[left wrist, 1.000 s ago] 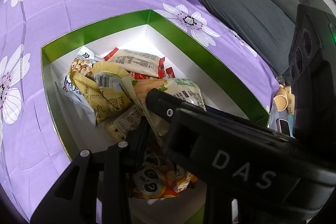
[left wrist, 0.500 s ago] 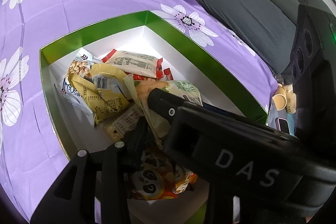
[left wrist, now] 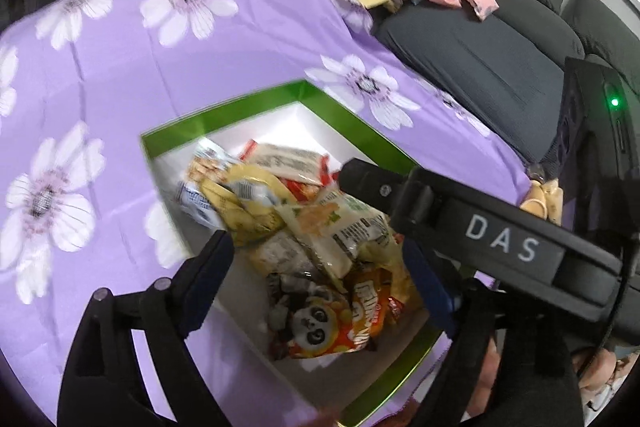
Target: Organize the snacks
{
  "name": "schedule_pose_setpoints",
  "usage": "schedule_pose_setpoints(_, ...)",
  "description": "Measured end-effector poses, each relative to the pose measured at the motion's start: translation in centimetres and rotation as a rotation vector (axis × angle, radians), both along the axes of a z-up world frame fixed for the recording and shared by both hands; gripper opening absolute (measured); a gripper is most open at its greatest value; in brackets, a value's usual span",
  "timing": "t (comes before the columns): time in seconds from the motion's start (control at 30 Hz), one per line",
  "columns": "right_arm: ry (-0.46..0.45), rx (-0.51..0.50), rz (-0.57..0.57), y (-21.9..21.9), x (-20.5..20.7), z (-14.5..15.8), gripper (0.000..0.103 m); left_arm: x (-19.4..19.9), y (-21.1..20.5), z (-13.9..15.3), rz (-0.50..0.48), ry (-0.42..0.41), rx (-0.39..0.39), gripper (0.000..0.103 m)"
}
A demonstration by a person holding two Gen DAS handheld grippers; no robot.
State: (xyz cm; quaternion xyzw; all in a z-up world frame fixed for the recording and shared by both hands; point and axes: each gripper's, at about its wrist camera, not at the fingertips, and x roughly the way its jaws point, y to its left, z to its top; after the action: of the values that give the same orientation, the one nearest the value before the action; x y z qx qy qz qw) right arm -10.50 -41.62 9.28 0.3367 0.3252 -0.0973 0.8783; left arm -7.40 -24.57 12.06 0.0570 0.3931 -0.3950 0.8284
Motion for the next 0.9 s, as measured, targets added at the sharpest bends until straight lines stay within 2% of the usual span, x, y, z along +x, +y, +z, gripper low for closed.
schedule_pose_setpoints(0.2,-0.025,-0.064,0.017,1.5,-0.3,1.6,0.079,-0.4,2.2,1.0,0.095,-0.044,0.006,0.099)
schedule_pose_setpoints(0.53,-0.037,-0.188,-0.018,3.1,-1.4,3.6,0.086,-0.9,4.3,2.2,0.154,-0.061,-0.013,0.102)
schedule_pose_setpoints(0.9,-0.008,-0.232,-0.064,3.1,-1.9,3.9,0.086,-1.1,4.5,2.3,0.152,-0.051,-0.017,0.102)
